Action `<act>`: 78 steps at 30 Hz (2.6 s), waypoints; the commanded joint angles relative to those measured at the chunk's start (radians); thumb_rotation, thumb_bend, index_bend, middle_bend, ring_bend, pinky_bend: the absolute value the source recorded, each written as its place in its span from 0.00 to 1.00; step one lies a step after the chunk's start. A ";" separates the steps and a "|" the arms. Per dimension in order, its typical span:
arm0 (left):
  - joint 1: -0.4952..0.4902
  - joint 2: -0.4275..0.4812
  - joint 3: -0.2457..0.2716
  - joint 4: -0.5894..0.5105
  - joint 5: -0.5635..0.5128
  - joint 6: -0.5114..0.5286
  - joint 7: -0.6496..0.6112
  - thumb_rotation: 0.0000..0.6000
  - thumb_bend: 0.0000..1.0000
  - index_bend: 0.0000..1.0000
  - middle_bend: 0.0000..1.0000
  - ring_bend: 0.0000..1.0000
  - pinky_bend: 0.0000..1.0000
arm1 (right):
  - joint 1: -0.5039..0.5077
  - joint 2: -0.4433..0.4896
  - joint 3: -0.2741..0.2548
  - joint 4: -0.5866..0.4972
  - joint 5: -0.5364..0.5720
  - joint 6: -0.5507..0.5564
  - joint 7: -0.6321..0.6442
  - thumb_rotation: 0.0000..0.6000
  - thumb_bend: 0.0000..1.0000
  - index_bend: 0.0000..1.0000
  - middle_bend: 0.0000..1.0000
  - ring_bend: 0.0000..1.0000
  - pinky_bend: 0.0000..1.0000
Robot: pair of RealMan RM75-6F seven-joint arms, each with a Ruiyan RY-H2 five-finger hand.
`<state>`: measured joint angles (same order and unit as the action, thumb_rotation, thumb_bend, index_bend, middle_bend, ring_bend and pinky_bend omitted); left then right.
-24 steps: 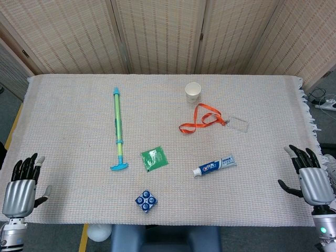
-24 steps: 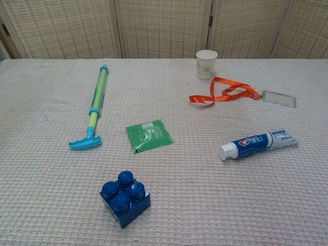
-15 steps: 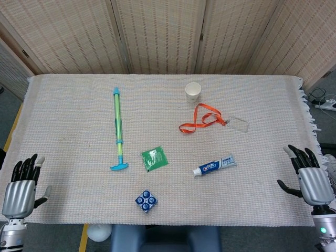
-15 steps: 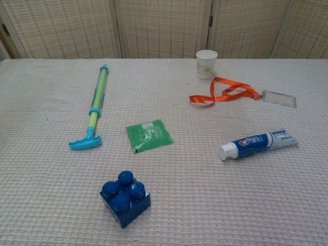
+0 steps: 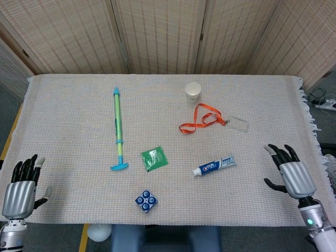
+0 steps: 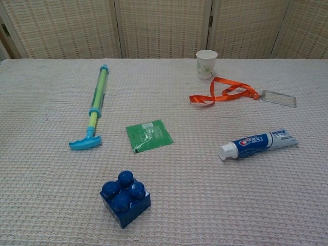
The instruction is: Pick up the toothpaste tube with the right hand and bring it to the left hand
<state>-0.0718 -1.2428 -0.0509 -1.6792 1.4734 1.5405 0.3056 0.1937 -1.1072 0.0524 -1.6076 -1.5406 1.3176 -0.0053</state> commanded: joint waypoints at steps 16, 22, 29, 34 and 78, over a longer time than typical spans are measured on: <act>0.018 0.013 0.004 -0.003 -0.003 0.016 -0.008 1.00 0.39 0.00 0.00 0.00 0.00 | 0.298 -0.300 0.022 0.249 0.028 -0.366 -0.124 1.00 0.29 0.21 0.27 0.26 0.19; 0.023 0.013 0.005 0.004 -0.012 0.013 -0.015 1.00 0.39 0.00 0.00 0.00 0.00 | 0.337 -0.357 0.016 0.328 0.025 -0.394 -0.104 1.00 0.29 0.31 0.34 0.32 0.23; 0.023 0.009 0.003 0.015 -0.018 0.005 -0.024 1.00 0.39 0.00 0.00 0.00 0.00 | 0.360 -0.396 0.010 0.379 0.035 -0.402 -0.085 1.00 0.30 0.35 0.37 0.34 0.26; 0.022 0.008 0.001 0.020 -0.017 0.005 -0.030 1.00 0.39 0.00 0.00 0.00 0.00 | 0.371 -0.409 0.007 0.399 0.034 -0.398 -0.068 1.00 0.35 0.38 0.39 0.37 0.31; -0.242 -0.120 -0.100 -0.008 0.150 -0.160 -0.314 1.00 0.39 0.00 0.00 0.00 0.00 | 0.604 -0.195 0.200 -0.011 0.231 -0.554 -0.112 1.00 0.74 0.73 0.66 0.66 0.64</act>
<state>-0.2874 -1.3371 -0.1379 -1.6802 1.6055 1.4000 0.0119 0.7638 -1.3286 0.2215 -1.5788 -1.3473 0.7952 -0.0883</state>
